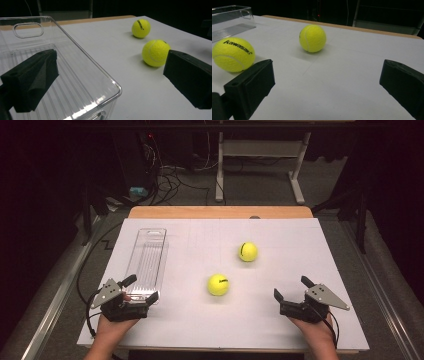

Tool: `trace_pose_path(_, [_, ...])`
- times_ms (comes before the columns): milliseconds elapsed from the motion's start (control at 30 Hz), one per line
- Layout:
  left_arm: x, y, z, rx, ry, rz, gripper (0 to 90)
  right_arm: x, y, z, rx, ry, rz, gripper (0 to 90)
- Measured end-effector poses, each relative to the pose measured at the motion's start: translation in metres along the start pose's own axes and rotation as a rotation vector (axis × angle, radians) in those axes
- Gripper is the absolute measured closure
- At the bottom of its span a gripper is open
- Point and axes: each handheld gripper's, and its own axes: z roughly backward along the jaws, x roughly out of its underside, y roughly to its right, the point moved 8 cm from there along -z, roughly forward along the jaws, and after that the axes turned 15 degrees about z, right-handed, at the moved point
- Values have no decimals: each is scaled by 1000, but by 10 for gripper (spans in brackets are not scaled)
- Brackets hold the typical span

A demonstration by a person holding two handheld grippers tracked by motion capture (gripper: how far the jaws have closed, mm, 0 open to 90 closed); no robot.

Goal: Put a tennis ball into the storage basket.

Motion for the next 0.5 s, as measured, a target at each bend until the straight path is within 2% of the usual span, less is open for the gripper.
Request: trace_pose_path(500, [-1,7,1,14,-2,-21,5,1,-2,-1,-4,-12,-1,0])
